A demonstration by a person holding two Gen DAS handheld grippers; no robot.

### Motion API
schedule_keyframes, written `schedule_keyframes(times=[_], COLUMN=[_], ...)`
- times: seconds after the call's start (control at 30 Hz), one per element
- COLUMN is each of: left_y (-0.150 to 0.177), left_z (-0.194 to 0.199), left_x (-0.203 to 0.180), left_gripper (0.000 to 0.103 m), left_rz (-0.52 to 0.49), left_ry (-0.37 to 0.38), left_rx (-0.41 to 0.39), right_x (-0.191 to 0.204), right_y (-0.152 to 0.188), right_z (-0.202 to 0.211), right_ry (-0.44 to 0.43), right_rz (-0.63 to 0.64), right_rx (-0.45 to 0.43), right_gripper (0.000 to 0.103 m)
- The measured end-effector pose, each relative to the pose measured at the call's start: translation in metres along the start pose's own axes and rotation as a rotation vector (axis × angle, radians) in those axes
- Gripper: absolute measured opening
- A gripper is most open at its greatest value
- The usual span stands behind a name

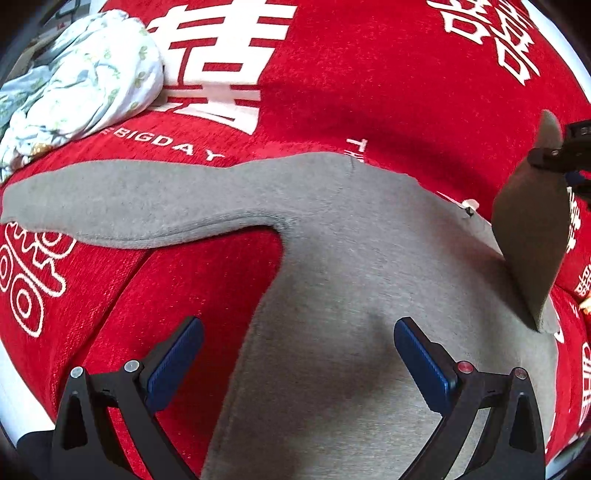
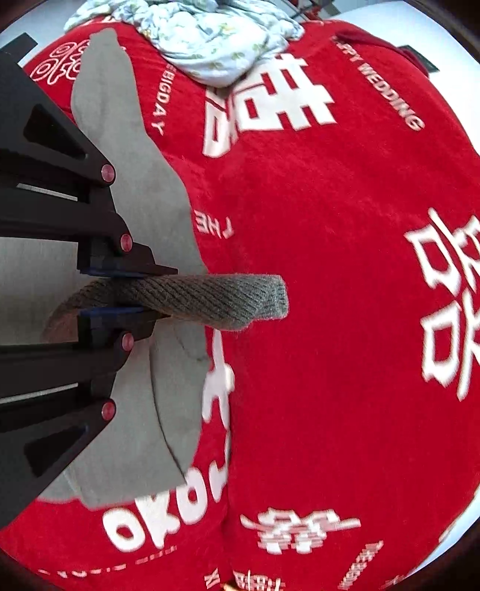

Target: Fold small clothes

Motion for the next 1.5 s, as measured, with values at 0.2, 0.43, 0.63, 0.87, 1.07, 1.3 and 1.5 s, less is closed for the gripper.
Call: schedule_keyframes(times=[0.2,0.43,0.63,0.87,1.07,1.3,1.5], left_y=[-0.003,-0.013,-0.022,-0.021,-0.017,-0.013,-0.023], left_z=[0.001,0.012,0.017,0.013,0.008,0.001,0.017], left_x=[0.011,0.028,0.051,0.052,0.041,0.066,0.126], left_gripper=[0.103,0.103,0.103,0.103,0.103,0.103,0.103], left_rz=[0.033,0.084,0.161,0.168,0.11,0.157,0.287], left_ry=[0.028,0.052,0.055,0.054,0.024,-0.055,-0.086], left_rx=[0.021,-0.019,-0.051,-0.042,-0.04,-0.024,-0.04], right_x=[0.049,0.088,0.099,0.027,-0.03,0.027,0.052], right_y=[0.017,0.053,0.057,0.04,0.079,0.076,0.086], right_z=[-0.038,-0.084,-0.079,-0.045,-0.094,-0.085,-0.083], right_ry=[-0.052,-0.116,-0.316,-0.186,0.1,0.035,0.086], right_rz=[0.042,0.075,0.049,0.077,0.121,0.211,0.303], right_rx=[0.061,0.183,0.252,0.112,0.251,0.116,-0.011], right_gripper=[0.013,0.02,0.053,0.08,0.079,0.081,0.082])
Point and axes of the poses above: each gripper's, at about its wrist camera, not at the fingertips, and z roughly against the way its jaws point, x to its left, y to its underside, the point moved 4 cm from there along -z, roughly the way its jaws point, and after that the axes turned 12 degrees about y, right-handed, at the moved point
